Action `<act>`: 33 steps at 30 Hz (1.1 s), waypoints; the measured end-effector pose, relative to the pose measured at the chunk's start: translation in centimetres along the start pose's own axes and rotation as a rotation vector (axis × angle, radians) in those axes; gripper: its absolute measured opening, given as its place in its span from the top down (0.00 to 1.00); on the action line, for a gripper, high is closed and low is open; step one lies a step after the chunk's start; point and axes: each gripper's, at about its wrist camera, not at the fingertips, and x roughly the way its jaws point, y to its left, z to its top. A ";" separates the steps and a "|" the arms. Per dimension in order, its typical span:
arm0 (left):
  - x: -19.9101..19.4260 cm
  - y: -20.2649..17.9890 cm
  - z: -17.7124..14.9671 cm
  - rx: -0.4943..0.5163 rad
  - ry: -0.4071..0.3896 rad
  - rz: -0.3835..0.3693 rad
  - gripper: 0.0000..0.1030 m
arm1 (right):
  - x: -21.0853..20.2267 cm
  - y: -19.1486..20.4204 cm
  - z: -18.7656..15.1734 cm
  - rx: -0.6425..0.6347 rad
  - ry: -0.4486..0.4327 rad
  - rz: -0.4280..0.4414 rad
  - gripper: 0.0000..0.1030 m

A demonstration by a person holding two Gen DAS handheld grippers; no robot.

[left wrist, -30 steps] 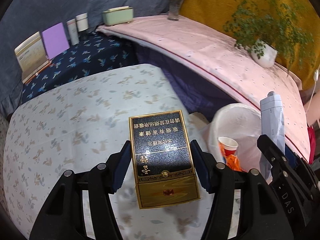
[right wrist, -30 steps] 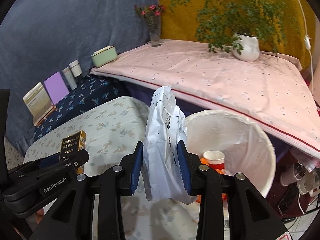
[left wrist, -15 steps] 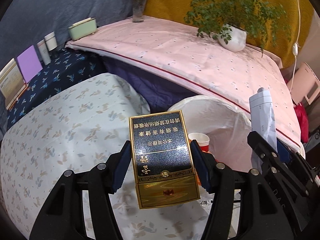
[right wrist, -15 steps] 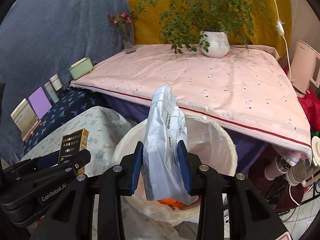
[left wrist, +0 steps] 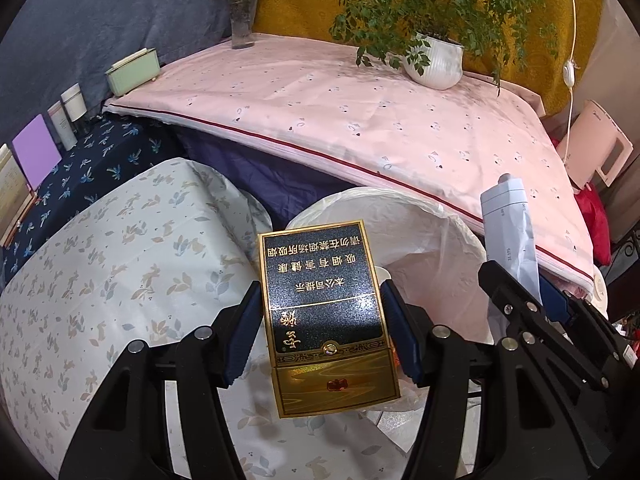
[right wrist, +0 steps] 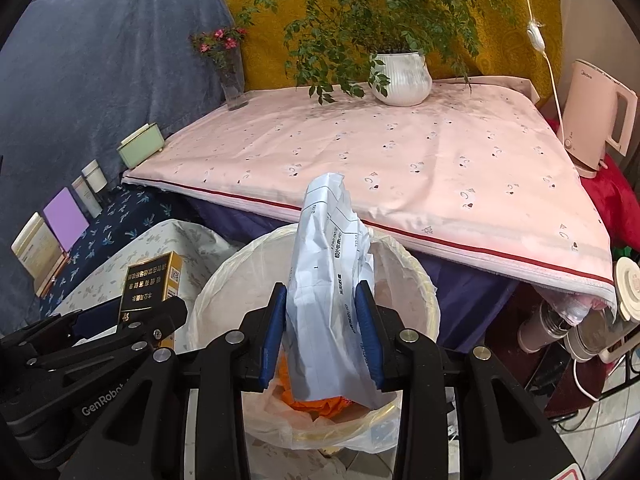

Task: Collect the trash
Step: 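Carry gold box and tissue packet over the white bin, then open left tool to drop gold box while right tool releases tissue packet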

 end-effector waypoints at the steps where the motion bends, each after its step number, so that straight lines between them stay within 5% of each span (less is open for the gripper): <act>1: 0.1 -0.1 0.0 0.000 0.000 -0.002 0.45 | 0.1 -0.1 0.0 0.003 0.001 0.000 0.67; 33: -1.1 2.2 0.1 -0.051 -0.032 0.036 0.34 | -1.2 1.2 0.3 -0.021 -0.024 0.004 0.55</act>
